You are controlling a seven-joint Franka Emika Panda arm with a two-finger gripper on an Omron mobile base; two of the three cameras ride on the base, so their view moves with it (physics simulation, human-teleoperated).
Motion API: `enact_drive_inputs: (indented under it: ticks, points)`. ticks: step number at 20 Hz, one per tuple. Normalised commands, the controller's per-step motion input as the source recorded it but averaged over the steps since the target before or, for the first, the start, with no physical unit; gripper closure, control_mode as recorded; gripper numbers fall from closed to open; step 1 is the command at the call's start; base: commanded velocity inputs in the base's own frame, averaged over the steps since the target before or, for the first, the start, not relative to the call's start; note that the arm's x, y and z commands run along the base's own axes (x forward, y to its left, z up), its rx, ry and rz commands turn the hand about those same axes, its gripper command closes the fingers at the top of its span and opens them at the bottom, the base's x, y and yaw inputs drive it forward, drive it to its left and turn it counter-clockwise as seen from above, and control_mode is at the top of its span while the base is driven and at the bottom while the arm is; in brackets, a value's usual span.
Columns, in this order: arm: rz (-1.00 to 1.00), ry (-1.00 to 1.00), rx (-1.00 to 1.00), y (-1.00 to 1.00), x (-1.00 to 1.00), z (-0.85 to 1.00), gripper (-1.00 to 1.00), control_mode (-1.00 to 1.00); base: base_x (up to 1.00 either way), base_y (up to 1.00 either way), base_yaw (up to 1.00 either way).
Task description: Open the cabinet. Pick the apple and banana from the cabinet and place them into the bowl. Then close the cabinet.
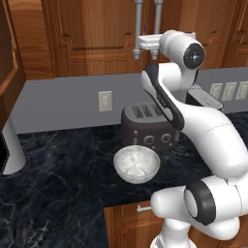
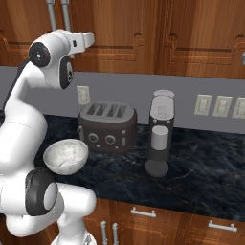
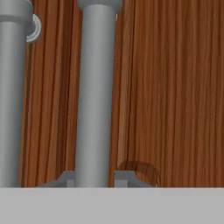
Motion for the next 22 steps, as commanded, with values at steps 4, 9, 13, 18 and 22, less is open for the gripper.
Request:
enact_drive_inputs:
  ticks: [4, 9, 13, 18, 22]
  points:
    - [0.01, -0.01, 0.00, -0.52, -0.79, 0.75, 1.00, -1.00, 0.00, 0.00, 0.00]
    - [0.00, -0.02, 0.01, -0.67, -0.89, 0.73, 1.00, -1.00, 0.00, 0.00, 0.00]
    - [0.00, -0.01, 0.04, -0.81, -0.89, 0.65, 1.00, -1.00, 0.00, 0.00, 0.00]
    - [0.00, -0.02, 0.06, -0.93, -0.85, 0.43, 1.00, -1.00, 0.00, 0.00, 0.00]
    - [0.00, -0.02, 0.09, -1.00, -0.92, 0.47, 1.00, -1.00, 0.00, 0.00, 0.00]
